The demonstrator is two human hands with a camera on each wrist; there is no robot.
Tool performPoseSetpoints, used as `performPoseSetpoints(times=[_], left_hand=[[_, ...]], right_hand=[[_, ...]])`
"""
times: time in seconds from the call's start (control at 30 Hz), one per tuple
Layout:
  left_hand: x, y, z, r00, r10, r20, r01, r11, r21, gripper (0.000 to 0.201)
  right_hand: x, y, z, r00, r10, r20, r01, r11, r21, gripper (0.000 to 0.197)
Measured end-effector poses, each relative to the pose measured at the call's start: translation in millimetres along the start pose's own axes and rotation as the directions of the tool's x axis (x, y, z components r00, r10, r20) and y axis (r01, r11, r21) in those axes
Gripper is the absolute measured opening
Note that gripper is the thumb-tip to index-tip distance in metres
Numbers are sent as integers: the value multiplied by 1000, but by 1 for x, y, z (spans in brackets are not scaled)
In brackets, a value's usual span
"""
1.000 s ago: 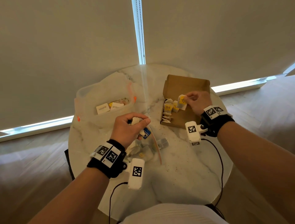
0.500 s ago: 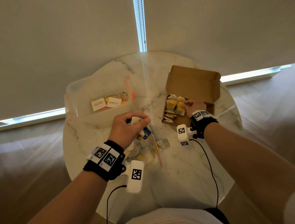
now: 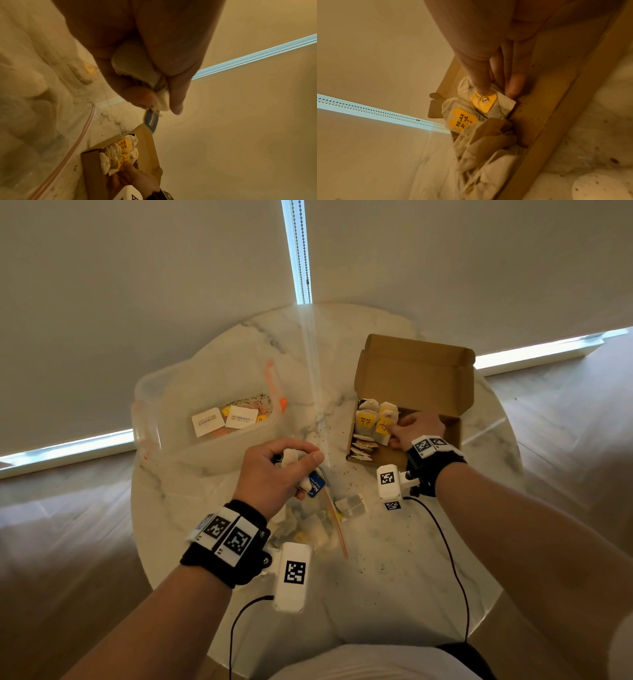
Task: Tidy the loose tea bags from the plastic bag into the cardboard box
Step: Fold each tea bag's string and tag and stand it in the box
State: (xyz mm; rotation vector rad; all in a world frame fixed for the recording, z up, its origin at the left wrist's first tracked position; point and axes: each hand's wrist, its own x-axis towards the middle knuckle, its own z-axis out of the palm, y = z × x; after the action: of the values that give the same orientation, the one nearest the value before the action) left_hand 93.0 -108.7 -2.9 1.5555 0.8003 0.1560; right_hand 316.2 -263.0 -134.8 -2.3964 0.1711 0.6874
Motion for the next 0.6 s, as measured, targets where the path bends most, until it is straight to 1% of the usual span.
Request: performPoseSetpoints(times=[0.13, 0.2, 0.27, 0.3, 0.37, 0.4, 0.43, 0.47, 0.53, 0.6], left_hand=[[-3, 2, -2, 1000, -11, -4, 11, 999, -30, 5], [-5, 4, -2, 999, -32, -4, 32, 997, -67, 3], [-8, 6, -1, 999, -48, -8, 47, 992, -116, 2], [-10, 7, -1, 998, -57, -14, 55, 989, -138, 6], [-14, 9, -1, 996, -89, -17, 83, 977, -197, 15], [-17, 11, -1, 994, -108, -11, 102, 966, -236, 18], [-20, 12, 0, 992, -125, -3, 120, 953, -277, 20], [-23, 13, 0, 990, -143, 5, 137, 939, -316, 21], [-30, 17, -1, 984, -176, 42, 178, 902, -392, 28], [-36, 20, -2, 975, -191, 111, 221, 863, -454, 38]], right_hand=[[-6, 2, -7, 1000, -21, -9, 21, 1000, -18, 28], [-14, 1, -14, 997, -64, -41, 62, 996, -58, 32], [-34, -9, -26, 983, -159, -92, 149, 983, -107, 32], [-47, -15, -32, 968, -231, -102, 220, 970, -106, 29], [-75, -28, -41, 915, -397, -76, 393, 917, -60, 21], [-92, -35, -45, 878, -477, -37, 477, 879, -25, 15], [-112, -42, -50, 831, -557, 11, 557, 831, 19, 9], [-132, -47, -53, 768, -638, 54, 635, 770, 59, 5], [-170, -55, -57, 604, -790, 105, 781, 613, 119, 4], [-198, -57, -57, 437, -888, 141, 884, 453, 117, 12]])
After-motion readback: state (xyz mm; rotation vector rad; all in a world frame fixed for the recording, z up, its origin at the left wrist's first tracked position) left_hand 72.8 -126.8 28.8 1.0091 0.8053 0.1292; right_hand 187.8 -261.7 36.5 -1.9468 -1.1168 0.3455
